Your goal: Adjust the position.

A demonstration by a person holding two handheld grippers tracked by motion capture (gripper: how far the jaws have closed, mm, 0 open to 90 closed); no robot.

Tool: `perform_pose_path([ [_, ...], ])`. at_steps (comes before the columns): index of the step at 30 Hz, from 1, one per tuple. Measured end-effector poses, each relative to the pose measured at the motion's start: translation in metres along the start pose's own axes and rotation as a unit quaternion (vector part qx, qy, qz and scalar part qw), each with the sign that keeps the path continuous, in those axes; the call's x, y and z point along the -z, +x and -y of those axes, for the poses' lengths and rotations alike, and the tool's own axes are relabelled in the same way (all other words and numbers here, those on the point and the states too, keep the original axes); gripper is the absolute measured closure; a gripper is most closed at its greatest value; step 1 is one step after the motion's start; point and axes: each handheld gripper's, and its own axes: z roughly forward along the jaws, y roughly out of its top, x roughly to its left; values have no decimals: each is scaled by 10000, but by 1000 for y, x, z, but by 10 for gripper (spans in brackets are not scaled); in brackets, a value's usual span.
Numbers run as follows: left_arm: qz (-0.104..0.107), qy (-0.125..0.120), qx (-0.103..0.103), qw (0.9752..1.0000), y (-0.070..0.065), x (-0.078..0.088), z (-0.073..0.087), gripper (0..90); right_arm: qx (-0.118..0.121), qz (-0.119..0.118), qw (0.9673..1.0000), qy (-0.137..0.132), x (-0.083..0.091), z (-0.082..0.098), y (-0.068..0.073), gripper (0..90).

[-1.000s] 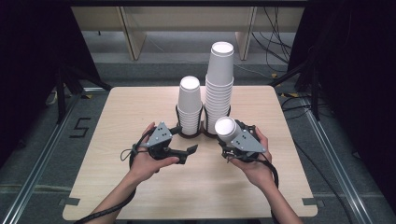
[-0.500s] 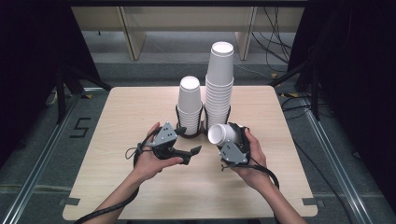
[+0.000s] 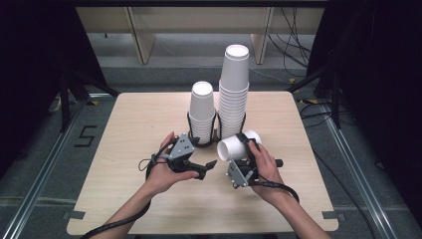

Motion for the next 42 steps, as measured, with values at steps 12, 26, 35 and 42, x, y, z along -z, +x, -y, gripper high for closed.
perform_pose_path([
  [12,111,-58,-77,9999,-3,-6,2,28,698,199,9974,-30,-2,-7,1,193],
  [26,306,-211,-104,9993,-5,-14,2,15,655,150,9977,-99,-5,-11,7,193],
  [35,425,-276,-47,9987,-5,-19,0,17,686,175,9975,-84,-4,-15,8,193],
  [42,513,-301,-3,9982,-5,-21,0,18,668,226,9973,-194,-4,-18,9,193],
])
